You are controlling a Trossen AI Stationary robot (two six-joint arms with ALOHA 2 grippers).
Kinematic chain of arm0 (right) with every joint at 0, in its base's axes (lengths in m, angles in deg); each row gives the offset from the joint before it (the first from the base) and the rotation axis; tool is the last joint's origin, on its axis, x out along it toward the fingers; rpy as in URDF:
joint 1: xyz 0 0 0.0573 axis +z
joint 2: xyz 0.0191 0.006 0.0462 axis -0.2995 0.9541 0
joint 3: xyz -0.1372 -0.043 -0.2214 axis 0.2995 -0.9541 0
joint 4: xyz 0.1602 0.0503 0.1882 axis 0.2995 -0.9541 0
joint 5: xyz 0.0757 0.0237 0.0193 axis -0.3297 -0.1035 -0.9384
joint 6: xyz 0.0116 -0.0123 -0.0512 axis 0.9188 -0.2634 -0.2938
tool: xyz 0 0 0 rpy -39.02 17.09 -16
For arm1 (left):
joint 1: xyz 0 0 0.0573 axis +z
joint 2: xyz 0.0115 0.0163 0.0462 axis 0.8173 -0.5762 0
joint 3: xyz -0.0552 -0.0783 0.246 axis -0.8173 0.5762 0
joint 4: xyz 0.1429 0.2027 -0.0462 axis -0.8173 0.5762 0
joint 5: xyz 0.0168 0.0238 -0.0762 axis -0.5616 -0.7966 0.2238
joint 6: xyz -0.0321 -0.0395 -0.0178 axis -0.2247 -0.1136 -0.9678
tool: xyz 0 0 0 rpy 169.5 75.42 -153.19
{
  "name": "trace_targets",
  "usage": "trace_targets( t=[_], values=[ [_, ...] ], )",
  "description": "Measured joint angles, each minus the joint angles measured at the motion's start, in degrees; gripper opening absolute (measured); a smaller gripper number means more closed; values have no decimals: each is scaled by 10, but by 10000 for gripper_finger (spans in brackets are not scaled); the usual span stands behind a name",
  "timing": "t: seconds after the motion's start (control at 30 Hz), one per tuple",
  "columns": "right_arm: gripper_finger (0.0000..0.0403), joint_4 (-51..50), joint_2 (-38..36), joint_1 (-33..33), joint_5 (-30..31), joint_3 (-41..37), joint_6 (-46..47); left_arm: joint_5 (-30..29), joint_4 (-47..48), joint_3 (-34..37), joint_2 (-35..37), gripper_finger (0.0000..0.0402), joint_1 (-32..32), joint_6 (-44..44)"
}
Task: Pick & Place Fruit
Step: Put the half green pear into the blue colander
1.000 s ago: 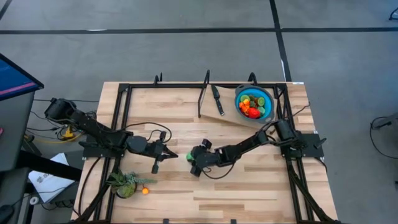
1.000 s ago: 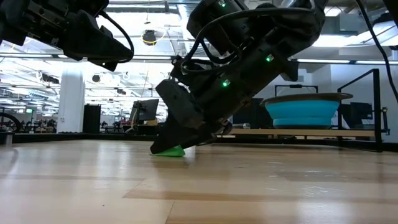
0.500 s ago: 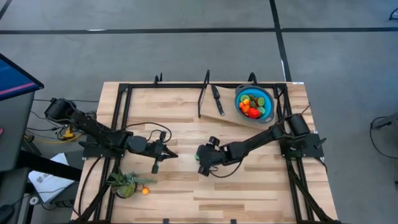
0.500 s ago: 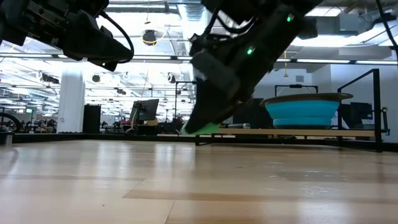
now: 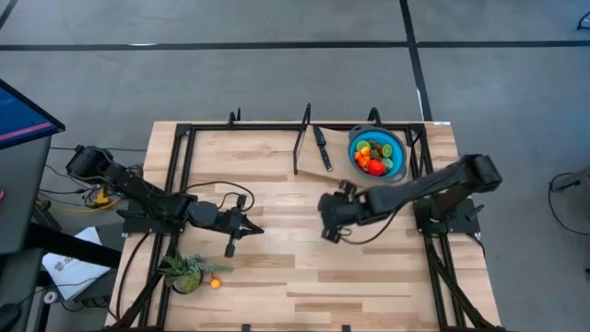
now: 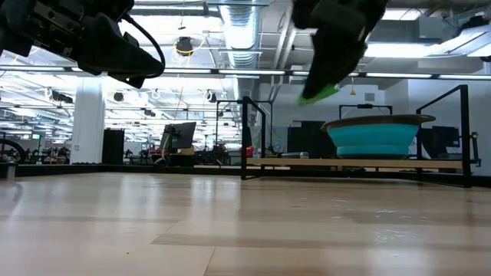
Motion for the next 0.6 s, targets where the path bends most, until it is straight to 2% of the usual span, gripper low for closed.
trace_targets(
  t=[0.3, 0.5, 0.6],
  values=[
    [176, -162, -121, -63, 29, 1, -5, 0, 0, 0, 0, 0, 0, 0],
    [178, -251, -162, -147, 46, 1, -36, 0, 0, 0, 0, 0, 0, 0],
    [178, -262, -168, -197, 47, -4, -70, 0, 0, 0, 0, 0, 0, 0]
  ],
)
